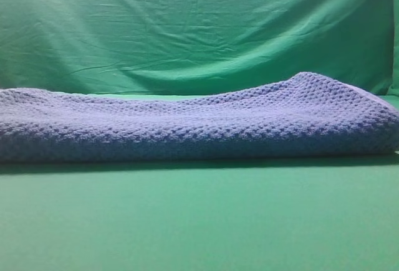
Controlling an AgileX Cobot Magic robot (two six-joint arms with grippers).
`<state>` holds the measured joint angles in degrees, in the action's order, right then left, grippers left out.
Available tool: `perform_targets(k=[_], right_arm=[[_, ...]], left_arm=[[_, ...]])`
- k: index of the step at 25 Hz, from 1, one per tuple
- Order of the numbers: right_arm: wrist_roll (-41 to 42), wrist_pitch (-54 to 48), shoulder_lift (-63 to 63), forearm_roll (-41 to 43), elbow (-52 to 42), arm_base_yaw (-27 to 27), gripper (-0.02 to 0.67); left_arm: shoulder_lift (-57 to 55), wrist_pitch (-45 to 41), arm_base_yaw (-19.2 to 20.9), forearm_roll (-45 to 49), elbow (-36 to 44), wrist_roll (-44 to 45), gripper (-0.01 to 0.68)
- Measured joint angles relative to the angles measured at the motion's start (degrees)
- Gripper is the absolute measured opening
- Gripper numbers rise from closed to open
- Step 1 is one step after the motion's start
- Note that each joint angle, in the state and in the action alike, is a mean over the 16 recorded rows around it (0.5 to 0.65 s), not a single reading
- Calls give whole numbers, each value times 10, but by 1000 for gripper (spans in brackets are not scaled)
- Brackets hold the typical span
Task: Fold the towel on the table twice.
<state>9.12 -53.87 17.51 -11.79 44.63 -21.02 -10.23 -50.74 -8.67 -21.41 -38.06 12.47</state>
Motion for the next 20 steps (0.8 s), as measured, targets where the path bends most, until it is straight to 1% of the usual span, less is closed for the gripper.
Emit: perform_targets(k=[4,9,14,20], right_arm=[[21,39,-54,-26,-69,0,0],[32,89,-110,-40,-134,0,0],[34,139,-145,-41,-185,0,0],[42,221,-159,-42,-250,0,0]], left_arm=[[44,26,0,9,56,0,0],[81,63,0,28,106,0,0],[95,100,0,53,145,0,0],[97,146,0,82,190,0,0]])
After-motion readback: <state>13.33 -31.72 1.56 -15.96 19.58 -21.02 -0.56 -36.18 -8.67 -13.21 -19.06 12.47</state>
